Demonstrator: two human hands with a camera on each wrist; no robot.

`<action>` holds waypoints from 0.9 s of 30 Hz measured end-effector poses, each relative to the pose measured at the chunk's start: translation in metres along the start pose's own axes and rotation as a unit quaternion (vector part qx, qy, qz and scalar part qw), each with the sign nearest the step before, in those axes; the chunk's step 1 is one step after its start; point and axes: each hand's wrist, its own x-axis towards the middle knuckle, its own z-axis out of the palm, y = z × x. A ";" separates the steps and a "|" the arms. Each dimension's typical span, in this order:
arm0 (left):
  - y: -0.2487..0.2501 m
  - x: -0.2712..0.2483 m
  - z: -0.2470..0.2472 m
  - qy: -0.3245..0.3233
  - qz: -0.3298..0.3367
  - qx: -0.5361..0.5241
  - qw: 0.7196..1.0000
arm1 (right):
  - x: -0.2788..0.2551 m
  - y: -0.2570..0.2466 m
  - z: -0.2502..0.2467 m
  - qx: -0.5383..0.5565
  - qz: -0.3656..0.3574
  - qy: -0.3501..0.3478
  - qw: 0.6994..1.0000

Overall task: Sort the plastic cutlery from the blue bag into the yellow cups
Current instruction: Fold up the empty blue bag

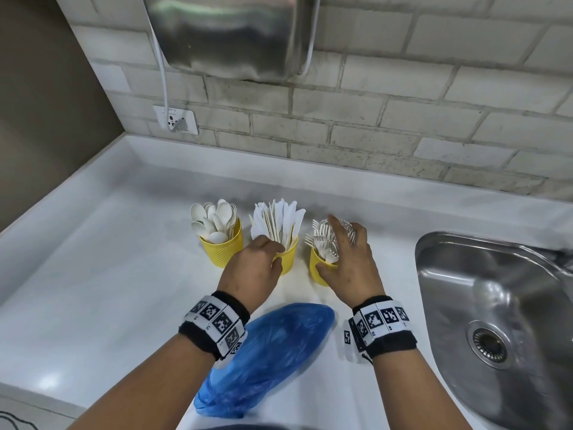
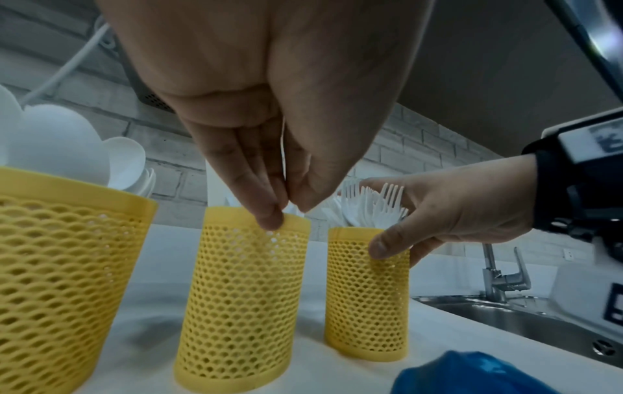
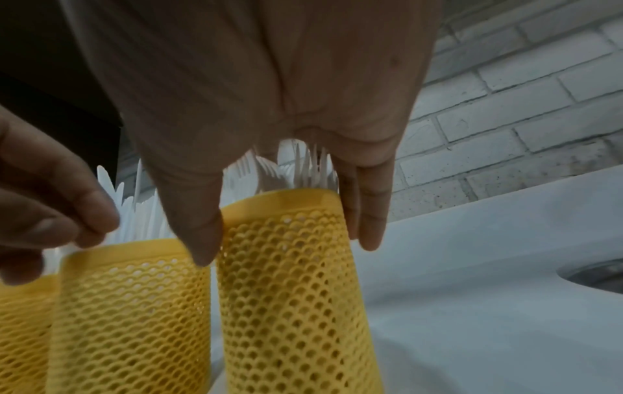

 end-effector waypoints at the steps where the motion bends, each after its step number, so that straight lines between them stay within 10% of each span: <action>1: 0.001 -0.005 -0.001 0.002 0.010 -0.003 1.000 | -0.001 -0.001 -0.003 -0.017 0.006 -0.021 1.000; 4: 0.002 -0.018 -0.005 -0.068 0.015 0.012 0.997 | -0.008 -0.008 -0.014 -0.072 -0.005 -0.047 0.996; 10: -0.016 -0.039 0.005 -0.351 -0.043 0.072 0.933 | -0.034 -0.044 -0.034 0.053 -0.153 0.112 0.980; 13: -0.022 -0.047 0.015 -0.390 -0.056 0.093 0.914 | -0.045 -0.057 -0.024 0.131 -0.193 0.027 0.972; 20: -0.012 -0.037 0.002 -0.288 0.002 -0.024 0.957 | -0.058 -0.052 0.003 -0.013 -0.149 -0.244 0.958; 27: -0.013 -0.020 -0.023 -0.136 0.010 -0.029 0.990 | -0.043 -0.040 -0.012 0.006 -0.080 -0.120 0.990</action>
